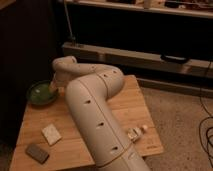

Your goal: Pick up the ceramic bowl

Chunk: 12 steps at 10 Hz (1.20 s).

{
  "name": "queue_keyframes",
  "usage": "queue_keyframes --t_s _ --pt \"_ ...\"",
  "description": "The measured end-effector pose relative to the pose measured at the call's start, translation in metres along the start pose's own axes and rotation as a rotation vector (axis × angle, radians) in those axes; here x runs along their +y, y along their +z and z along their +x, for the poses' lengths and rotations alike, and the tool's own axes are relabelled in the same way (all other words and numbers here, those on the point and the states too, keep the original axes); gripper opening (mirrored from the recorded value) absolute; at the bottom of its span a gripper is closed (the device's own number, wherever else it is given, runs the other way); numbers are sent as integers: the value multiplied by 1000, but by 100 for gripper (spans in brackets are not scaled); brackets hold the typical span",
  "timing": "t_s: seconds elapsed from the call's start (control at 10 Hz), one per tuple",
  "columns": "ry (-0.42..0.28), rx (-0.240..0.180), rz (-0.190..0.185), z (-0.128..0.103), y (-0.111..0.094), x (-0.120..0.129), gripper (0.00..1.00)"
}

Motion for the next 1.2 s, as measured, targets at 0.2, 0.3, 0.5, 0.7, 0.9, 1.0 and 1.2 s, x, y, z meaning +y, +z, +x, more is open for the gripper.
queue_keyframes --t_s 0.2,0.3,0.5,0.7,0.9,1.0,1.2 --pt "5 4 -7 -3 4 4 23" --pt "1 7 -15 -4 6 3 14" --pt "3 -9 -22 -8 3 3 10" --pt "1 -27 -27 -7 -11 -2 10" --pt "4 -45 -36 -8 -17 -2 10" --pt "3 -51 -40 -8 -17 -3 10" --pt "1 -66 -44 -8 -30 -3 10"
